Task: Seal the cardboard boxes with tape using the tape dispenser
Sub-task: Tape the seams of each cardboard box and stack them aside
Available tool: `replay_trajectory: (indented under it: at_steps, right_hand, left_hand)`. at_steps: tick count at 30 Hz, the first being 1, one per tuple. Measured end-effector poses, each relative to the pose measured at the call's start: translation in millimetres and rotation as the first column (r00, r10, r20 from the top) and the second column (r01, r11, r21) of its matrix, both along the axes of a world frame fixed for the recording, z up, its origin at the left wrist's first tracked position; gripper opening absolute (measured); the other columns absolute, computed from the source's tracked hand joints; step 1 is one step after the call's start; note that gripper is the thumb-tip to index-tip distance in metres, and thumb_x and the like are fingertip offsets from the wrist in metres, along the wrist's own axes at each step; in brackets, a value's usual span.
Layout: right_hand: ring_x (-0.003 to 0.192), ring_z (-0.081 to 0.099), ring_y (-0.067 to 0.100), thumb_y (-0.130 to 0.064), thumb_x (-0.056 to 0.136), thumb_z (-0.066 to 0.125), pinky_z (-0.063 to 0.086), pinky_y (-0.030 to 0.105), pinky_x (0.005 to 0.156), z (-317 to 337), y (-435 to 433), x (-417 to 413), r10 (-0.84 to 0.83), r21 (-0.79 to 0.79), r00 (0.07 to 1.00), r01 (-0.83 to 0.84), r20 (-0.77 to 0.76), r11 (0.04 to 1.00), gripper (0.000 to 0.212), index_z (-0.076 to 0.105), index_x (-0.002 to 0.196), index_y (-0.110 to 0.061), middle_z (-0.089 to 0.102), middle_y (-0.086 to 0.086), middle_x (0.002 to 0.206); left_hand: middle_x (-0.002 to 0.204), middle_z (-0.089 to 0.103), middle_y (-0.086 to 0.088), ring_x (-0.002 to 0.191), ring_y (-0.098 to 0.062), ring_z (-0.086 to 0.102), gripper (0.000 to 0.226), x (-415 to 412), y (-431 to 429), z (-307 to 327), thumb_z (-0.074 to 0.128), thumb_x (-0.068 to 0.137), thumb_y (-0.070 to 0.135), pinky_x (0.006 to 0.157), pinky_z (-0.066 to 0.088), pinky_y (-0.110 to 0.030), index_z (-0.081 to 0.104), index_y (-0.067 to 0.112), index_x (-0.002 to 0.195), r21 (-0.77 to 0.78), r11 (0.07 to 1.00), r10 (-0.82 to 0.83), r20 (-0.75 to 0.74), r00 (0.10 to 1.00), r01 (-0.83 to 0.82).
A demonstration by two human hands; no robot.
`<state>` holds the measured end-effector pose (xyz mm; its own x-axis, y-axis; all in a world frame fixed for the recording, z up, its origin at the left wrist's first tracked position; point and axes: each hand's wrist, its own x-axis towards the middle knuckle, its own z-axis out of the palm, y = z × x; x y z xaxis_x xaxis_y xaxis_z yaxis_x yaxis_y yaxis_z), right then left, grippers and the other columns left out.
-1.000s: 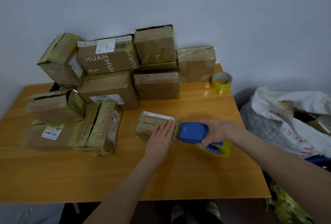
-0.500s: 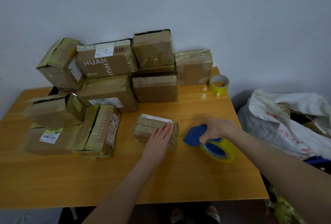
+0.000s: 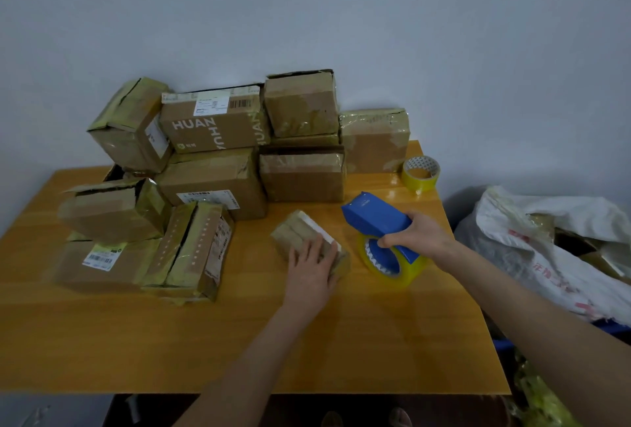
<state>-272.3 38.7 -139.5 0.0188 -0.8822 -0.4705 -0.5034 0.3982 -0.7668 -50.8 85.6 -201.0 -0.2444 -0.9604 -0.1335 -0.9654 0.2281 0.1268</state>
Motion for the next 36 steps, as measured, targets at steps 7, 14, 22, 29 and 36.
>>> replay_trajectory:
  at_steps: [7,14,22,29,36]
  right_hand:
    - [0.096,0.062,0.021,-0.023,0.053,0.082,0.051,0.031,0.076,9,5,-24,0.011,0.054,0.993,-0.017,0.119,0.998,0.068,0.055,0.115,-0.017,0.062,0.005,0.109]
    - [0.095,0.066,0.019,-0.032,0.038,0.081,0.05,0.028,0.079,25,11,-38,0.132,0.041,0.975,-0.141,0.181,0.989,0.074,0.06,0.108,-0.02,0.067,0.005,0.105]
    - [0.09,0.065,0.014,-0.034,0.039,0.082,0.051,0.024,0.073,46,10,-21,0.287,-0.054,0.945,-0.282,0.154,0.958,0.071,0.058,0.104,-0.022,0.065,0.0,0.101]
    - [0.091,0.065,0.017,-0.042,0.037,0.079,0.053,0.025,0.073,48,10,-6,0.403,-0.063,0.911,-0.399,0.086,0.915,0.075,0.055,0.104,-0.019,0.063,0.004,0.103]
    - [0.09,0.065,0.017,-0.027,0.048,0.08,0.05,0.024,0.073,37,12,-8,0.293,-0.046,0.946,-0.29,0.139,0.956,0.06,0.057,0.102,-0.02,0.064,0.003,0.1]
  left_hand:
    - [0.157,-0.009,0.014,0.145,-0.008,-0.009,0.068,23,-14,4,0.047,0.098,0.019,0.12,-0.01,-0.037,0.009,0.03,0.154,0.105,0.922,-0.368,-0.066,0.927,0.374]
    - [0.153,0.03,0.012,0.141,-0.008,0.026,0.059,19,-23,21,0.058,0.092,0.021,0.118,0.019,-0.035,0.035,0.03,0.146,0.17,0.953,-0.182,-0.346,0.92,0.252]
    - [0.125,0.061,-0.008,0.112,-0.024,0.059,0.055,3,-25,61,0.042,0.096,0.052,0.094,0.052,-0.038,0.053,0.008,0.127,0.746,0.662,0.748,-0.653,0.122,-0.066]
    - [0.098,0.067,-0.005,0.088,-0.016,0.064,0.019,3,-20,67,0.054,0.097,0.022,0.074,0.055,-0.028,0.061,0.009,0.109,0.8,0.599,0.8,-0.599,-0.009,-0.003]
    - [0.142,0.043,-0.001,0.122,-0.016,0.049,0.054,16,-7,37,0.066,0.088,0.022,0.099,0.046,-0.031,0.043,0.023,0.138,0.397,0.855,0.515,-0.567,0.643,-0.334]
